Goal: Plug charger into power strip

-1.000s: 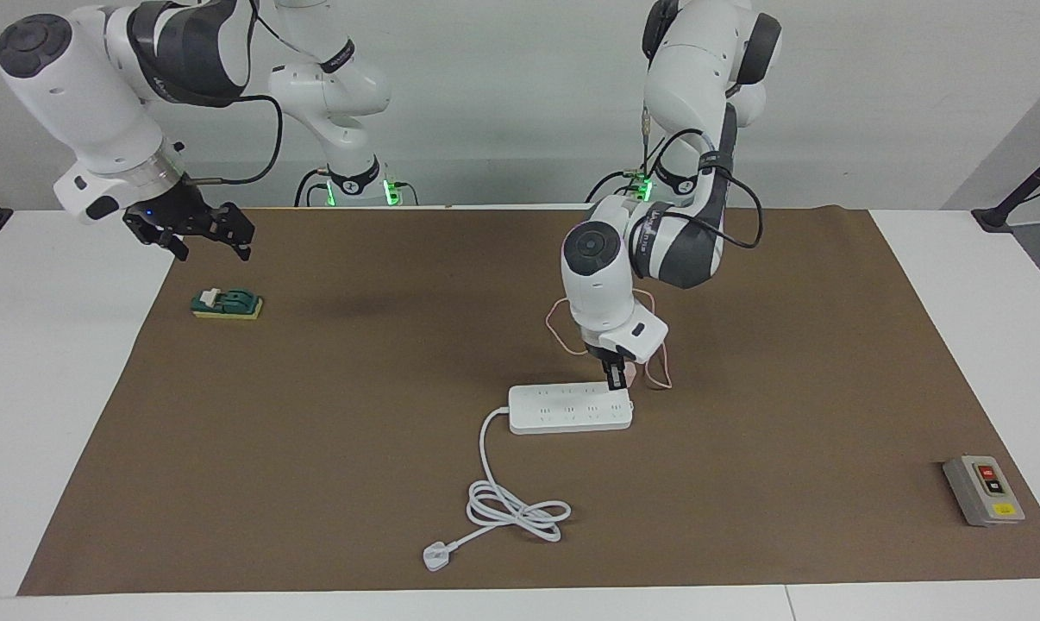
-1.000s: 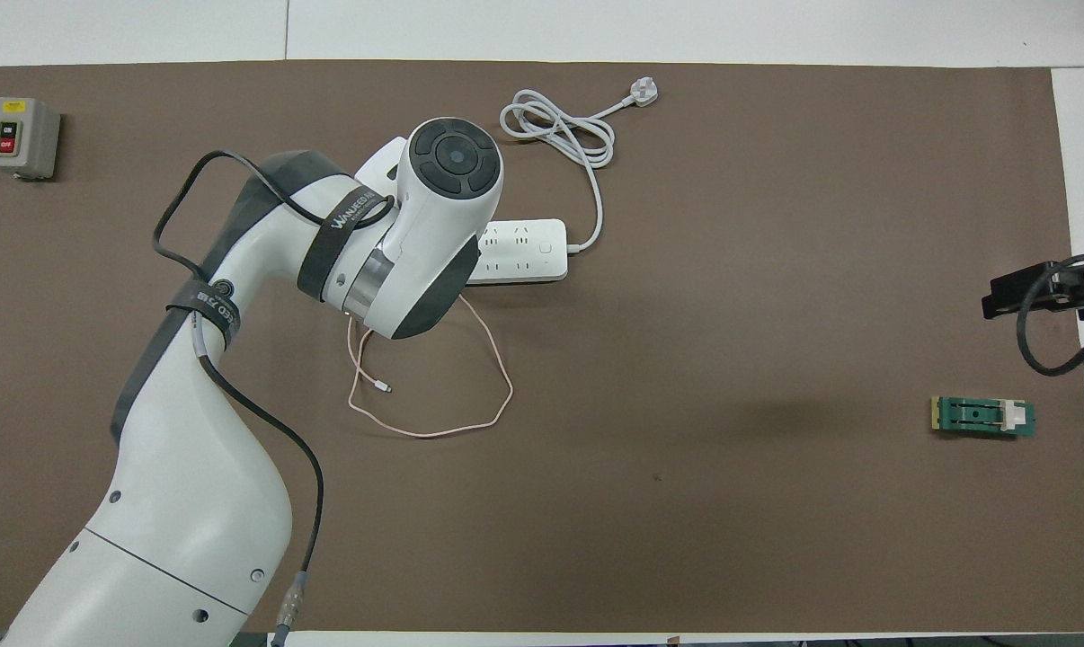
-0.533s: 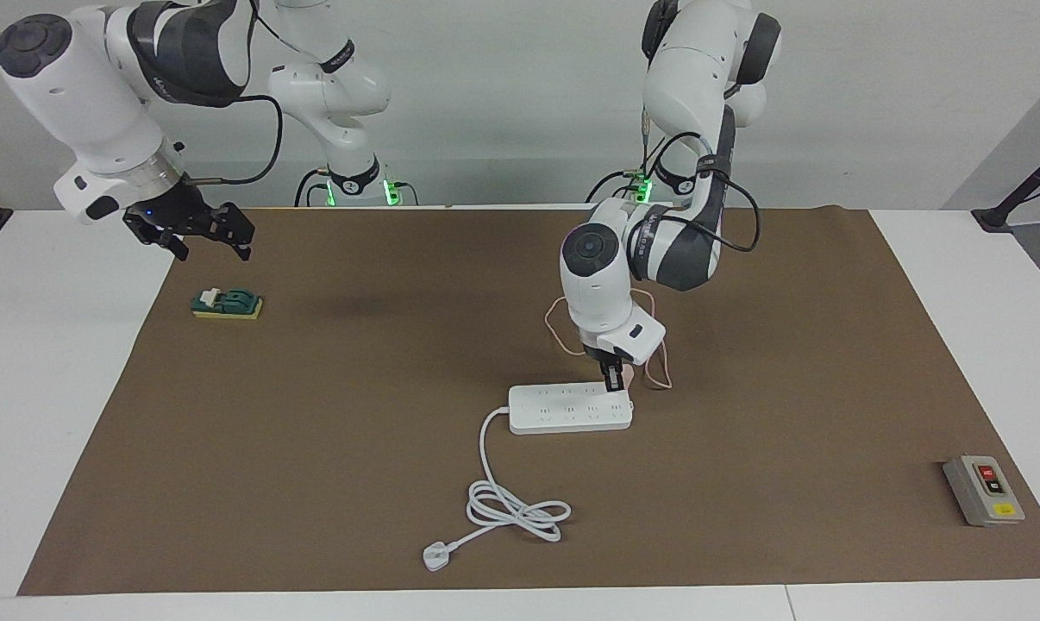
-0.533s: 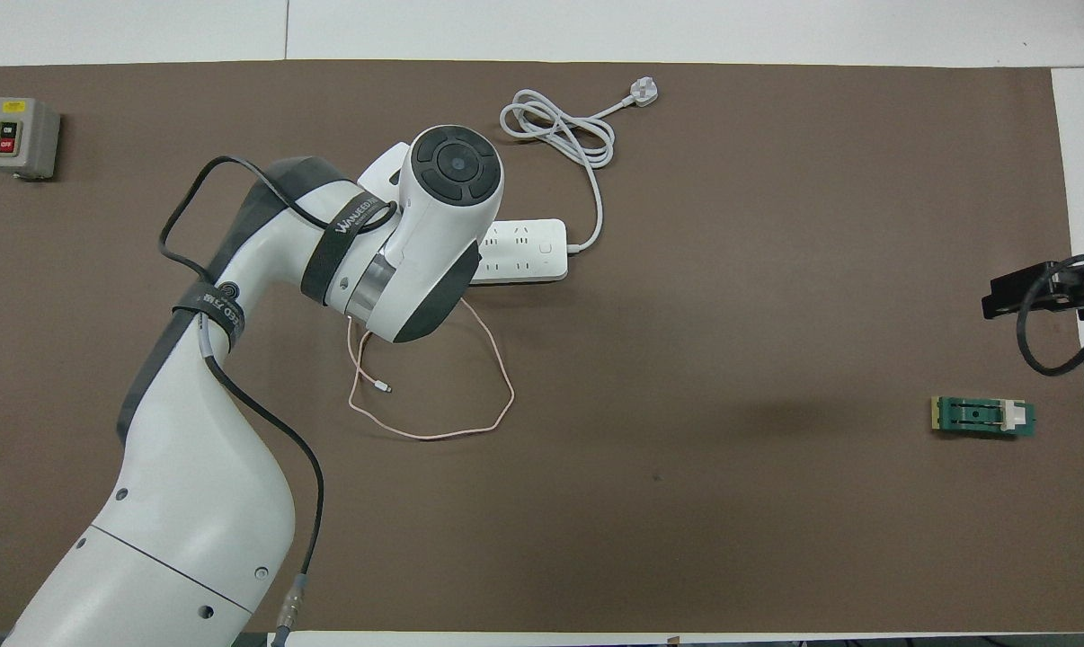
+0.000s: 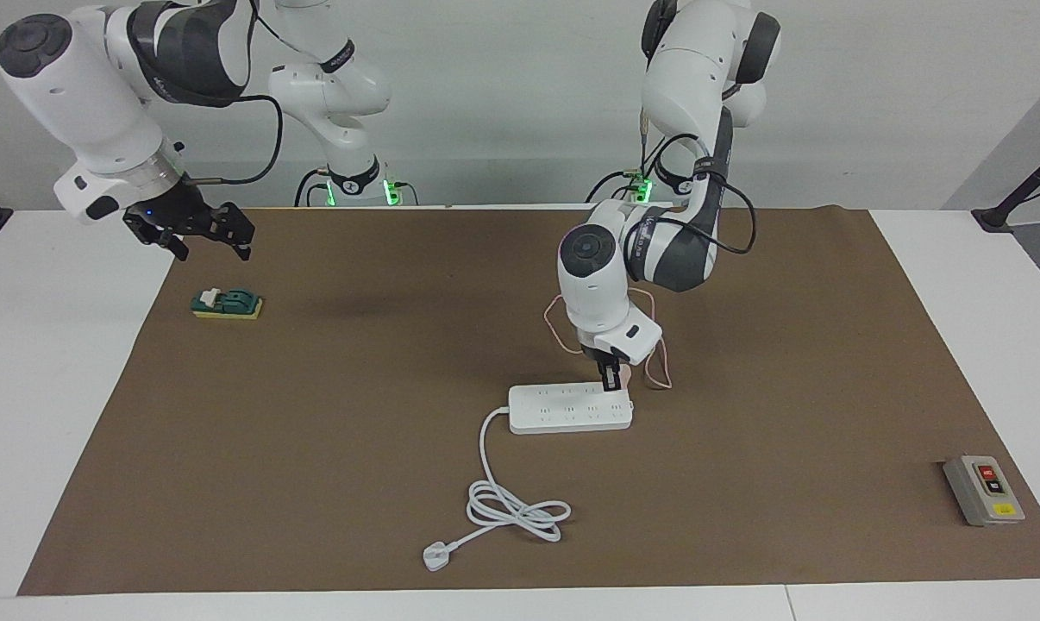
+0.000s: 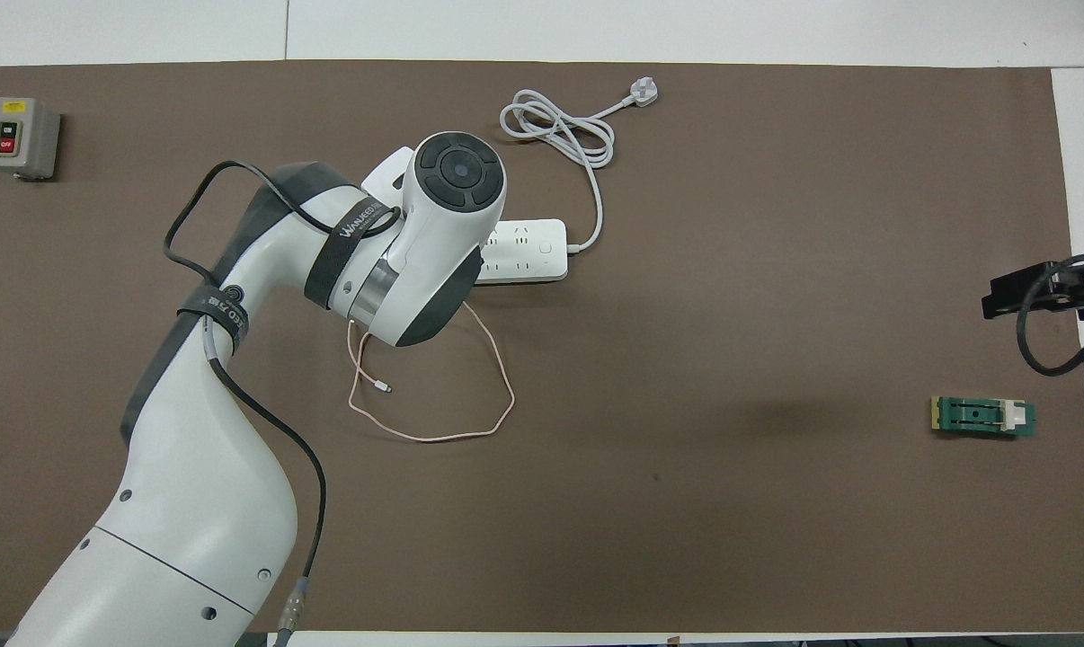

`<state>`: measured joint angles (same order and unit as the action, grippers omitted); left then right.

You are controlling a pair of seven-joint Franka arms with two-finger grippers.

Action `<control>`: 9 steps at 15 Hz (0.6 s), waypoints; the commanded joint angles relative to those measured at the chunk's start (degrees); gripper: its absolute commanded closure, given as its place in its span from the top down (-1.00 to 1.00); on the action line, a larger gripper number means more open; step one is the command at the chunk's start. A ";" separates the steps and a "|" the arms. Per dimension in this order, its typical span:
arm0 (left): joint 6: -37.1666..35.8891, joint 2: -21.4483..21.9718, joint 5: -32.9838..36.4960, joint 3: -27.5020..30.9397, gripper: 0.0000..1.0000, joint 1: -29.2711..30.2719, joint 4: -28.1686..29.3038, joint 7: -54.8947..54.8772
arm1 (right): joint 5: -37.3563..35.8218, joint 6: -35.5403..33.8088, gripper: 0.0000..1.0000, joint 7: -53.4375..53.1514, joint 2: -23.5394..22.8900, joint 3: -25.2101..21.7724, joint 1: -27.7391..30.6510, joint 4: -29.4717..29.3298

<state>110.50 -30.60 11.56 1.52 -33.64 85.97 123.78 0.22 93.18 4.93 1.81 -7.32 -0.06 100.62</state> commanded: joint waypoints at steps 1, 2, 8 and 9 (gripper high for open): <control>2.35 1.86 -0.75 0.68 -1.00 -0.99 3.41 0.67 | -0.74 -0.63 1.00 0.96 0.83 0.81 0.85 0.28; 2.44 1.86 -0.75 0.68 -1.00 -0.99 3.41 0.67 | -0.74 -0.63 1.00 0.96 0.83 0.81 0.85 0.28; 4.02 2.12 -0.66 0.68 -1.00 -0.99 4.82 0.67 | -0.74 -0.63 1.00 0.96 0.83 0.81 0.85 0.28; 4.02 2.12 -0.66 0.68 -1.00 -0.99 4.82 0.67 | -0.74 -0.63 1.00 0.96 0.74 0.81 0.85 0.28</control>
<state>112.55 -29.95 11.61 1.65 -33.64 87.73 123.78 0.21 93.18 4.93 1.81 -7.32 -0.06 100.62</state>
